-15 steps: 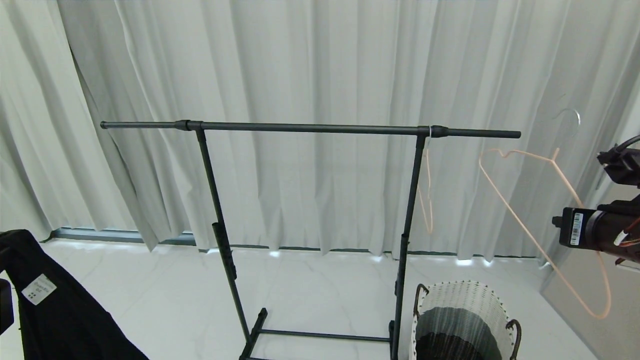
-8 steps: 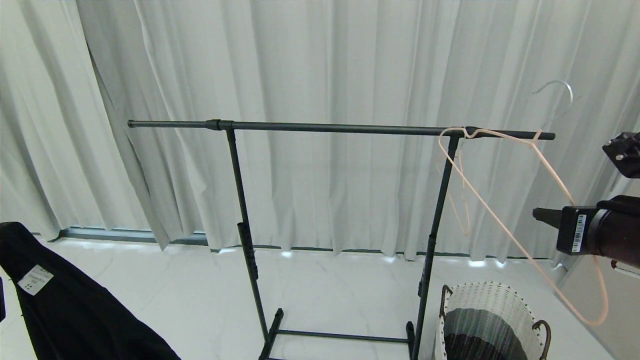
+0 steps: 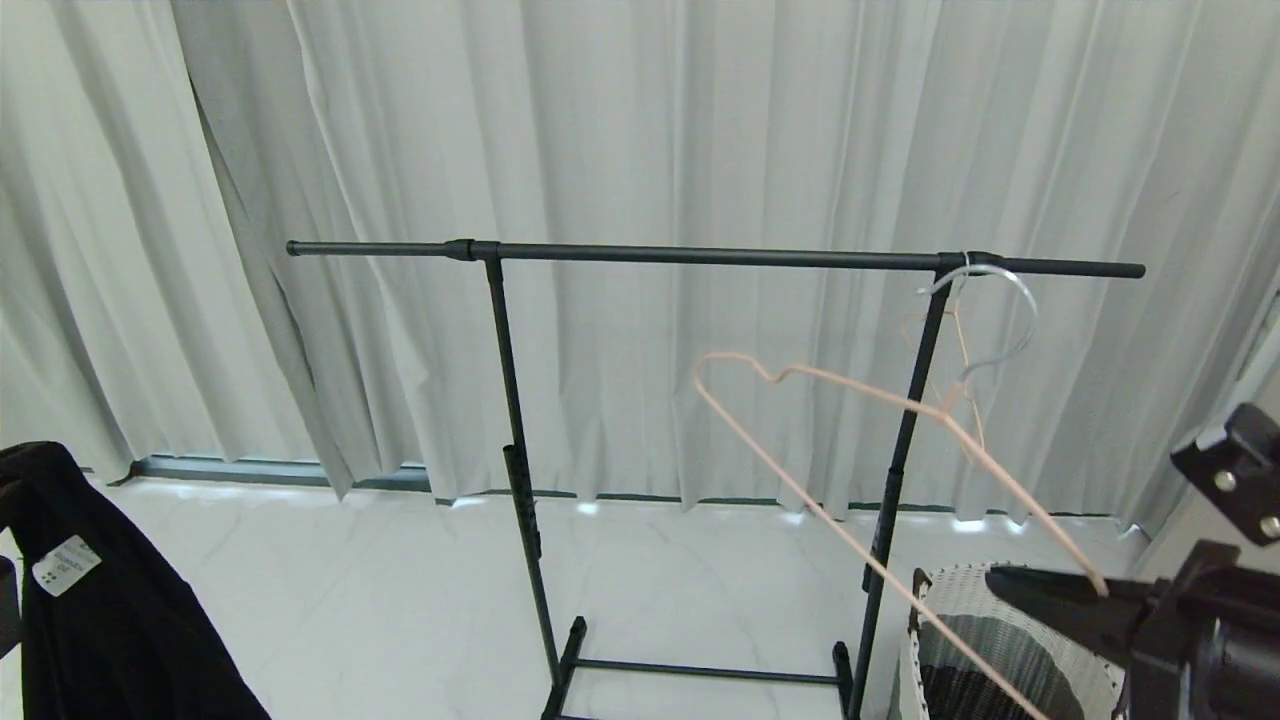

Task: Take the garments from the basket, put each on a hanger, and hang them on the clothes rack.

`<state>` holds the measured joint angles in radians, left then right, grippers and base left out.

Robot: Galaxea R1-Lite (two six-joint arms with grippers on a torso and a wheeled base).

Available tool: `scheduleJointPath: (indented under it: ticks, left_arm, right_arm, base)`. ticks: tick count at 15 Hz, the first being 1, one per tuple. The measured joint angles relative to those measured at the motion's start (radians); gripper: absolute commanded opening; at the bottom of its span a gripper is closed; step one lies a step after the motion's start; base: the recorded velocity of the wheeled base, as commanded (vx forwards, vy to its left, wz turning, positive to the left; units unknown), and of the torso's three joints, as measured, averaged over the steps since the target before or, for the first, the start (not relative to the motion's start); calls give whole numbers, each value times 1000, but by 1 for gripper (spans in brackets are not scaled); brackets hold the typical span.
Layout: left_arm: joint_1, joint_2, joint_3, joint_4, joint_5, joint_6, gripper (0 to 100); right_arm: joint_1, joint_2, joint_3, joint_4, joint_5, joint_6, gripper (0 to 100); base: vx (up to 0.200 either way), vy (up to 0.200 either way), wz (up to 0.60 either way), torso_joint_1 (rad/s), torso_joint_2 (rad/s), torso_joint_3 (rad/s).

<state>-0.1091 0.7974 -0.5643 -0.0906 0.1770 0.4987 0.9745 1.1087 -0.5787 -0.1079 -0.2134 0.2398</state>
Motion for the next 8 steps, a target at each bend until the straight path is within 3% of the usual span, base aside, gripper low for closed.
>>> scheduleJointPath:
  ticks: [5,8]
  left_arm:
    - [-56,61,-32,0,4,-8,0]
    - [-118,181,-105,2,19,-156,0]
  right_arm:
    - [246,-30,63,-4,102,-1,0]
    - [269,-7,62,-34,123,-2,0]
  base:
    - [0,0,0,0,0,0]
    - [0,0,0,0,0,0]
